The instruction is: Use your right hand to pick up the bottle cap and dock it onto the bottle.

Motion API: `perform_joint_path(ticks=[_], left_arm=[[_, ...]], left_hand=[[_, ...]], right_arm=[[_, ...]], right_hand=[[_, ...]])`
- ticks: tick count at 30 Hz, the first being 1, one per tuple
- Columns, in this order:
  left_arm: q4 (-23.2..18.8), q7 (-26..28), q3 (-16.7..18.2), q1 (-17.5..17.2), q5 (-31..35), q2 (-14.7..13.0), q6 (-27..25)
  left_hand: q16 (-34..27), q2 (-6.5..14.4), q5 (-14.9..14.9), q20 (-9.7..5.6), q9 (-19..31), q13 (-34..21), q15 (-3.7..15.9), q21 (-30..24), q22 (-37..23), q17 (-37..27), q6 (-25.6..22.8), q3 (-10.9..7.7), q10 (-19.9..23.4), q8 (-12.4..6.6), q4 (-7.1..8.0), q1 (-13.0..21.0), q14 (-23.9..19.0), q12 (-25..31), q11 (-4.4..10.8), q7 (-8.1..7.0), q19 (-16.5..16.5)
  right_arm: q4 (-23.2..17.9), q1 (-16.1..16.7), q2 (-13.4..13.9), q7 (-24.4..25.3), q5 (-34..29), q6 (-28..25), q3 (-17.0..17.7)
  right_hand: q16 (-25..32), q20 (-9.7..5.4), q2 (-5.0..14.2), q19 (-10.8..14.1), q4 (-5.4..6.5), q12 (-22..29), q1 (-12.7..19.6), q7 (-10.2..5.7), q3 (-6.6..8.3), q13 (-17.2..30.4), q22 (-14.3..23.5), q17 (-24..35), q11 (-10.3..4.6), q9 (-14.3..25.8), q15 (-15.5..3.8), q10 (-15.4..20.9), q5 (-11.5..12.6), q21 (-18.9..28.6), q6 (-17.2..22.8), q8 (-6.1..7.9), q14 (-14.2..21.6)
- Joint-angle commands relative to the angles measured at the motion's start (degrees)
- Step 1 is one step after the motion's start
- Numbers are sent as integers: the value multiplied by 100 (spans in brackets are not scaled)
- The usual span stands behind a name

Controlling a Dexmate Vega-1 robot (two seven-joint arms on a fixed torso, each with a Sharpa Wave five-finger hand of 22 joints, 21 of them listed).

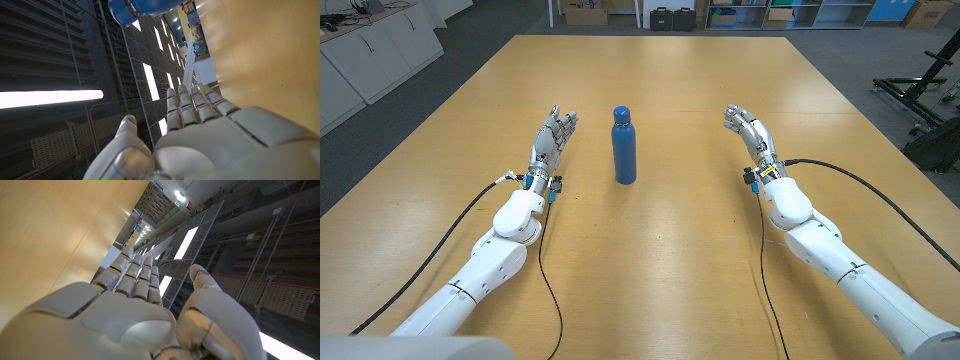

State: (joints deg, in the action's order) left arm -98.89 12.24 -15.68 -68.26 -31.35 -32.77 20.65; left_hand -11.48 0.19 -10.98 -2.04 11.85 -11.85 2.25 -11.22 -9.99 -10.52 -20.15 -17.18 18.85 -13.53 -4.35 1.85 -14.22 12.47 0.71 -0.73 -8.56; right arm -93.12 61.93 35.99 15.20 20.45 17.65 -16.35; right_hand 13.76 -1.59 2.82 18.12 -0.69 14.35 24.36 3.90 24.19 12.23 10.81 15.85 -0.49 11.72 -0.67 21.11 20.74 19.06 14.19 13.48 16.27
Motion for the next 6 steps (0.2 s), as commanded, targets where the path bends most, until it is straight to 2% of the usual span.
perform_joint_path(ticks=[1,6], left_arm=[[-22,45,-15,-80,-33,67,63],[-10,7,-21,-95,-43,69,97]], left_hand=[[0,21,36,-120,12,-8,169,-6,-17,-31,30,-5,-21,30,-45,-2,-1,-25,-26,39,-47],[4,20,36,-122,12,-8,170,-4,-17,-31,33,-4,-19,33,-46,-3,6,-25,-23,41,-44]], right_arm=[[114,142,51,-344,571,68,113],[76,172,66,-299,546,43,100]], right_hand=[[-16,-4,-9,-44,4,-20,-51,-17,-26,6,26,13,36,0,28,7,-19,-19,-31,-24,-6],[-21,0,-5,-69,9,-22,-66,-11,-33,4,27,15,29,-2,43,5,-35,-32,-18,-25,-18]])
